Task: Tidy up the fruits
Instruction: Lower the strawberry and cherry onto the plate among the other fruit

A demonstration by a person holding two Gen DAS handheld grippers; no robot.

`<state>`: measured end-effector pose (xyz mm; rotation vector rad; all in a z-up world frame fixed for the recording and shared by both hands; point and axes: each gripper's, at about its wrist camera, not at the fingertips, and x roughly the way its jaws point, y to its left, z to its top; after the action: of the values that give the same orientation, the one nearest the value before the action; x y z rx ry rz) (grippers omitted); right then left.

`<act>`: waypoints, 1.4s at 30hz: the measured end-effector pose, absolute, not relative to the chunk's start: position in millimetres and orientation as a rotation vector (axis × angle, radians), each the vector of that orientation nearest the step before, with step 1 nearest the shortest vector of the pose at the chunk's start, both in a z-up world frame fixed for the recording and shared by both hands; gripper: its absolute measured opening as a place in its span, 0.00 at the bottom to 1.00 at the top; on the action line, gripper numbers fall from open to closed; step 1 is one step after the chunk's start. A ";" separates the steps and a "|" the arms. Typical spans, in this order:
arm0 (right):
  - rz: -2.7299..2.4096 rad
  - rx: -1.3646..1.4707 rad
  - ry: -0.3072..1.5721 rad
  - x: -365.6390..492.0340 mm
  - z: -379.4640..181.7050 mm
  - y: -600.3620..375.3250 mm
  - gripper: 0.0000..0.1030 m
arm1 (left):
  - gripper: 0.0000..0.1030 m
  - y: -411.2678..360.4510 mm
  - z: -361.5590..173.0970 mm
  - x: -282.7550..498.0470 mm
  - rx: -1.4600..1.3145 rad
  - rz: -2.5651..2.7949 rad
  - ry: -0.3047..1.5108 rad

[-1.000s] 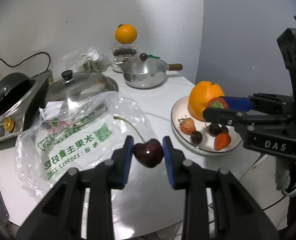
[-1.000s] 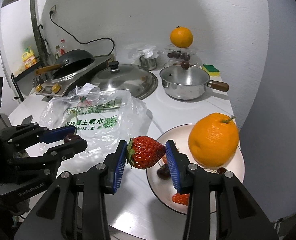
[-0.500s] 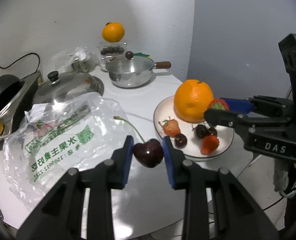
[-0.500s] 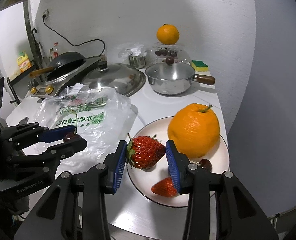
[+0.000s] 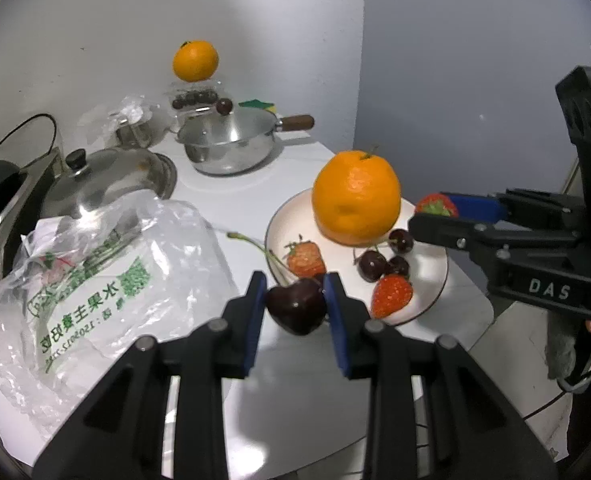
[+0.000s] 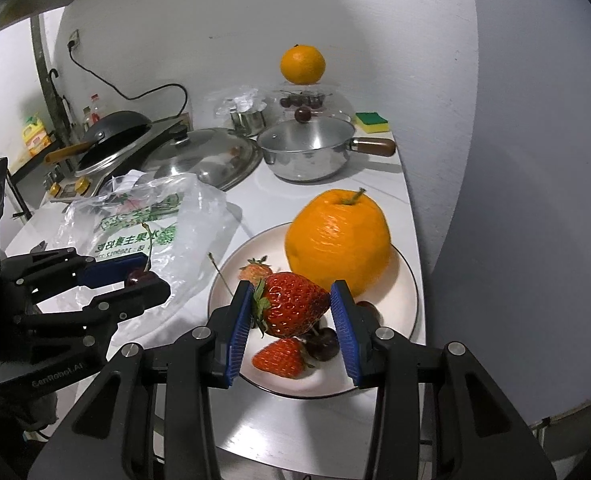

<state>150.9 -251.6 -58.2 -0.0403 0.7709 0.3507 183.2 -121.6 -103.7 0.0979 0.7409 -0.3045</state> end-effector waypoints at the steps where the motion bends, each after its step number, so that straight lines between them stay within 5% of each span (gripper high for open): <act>1: 0.349 -0.040 0.773 151.0 -59.4 -253.1 0.41 | 0.30 -124.2 -104.6 184.1 0.100 -0.308 0.743; 42: 0.320 -0.005 0.859 169.2 -108.9 -293.1 0.41 | 0.31 -174.8 -148.5 223.0 0.106 -0.394 0.841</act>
<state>169.2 -293.1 -108.9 -0.0046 0.8594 0.3198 223.0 -174.8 -148.5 0.1064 0.8414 -0.3944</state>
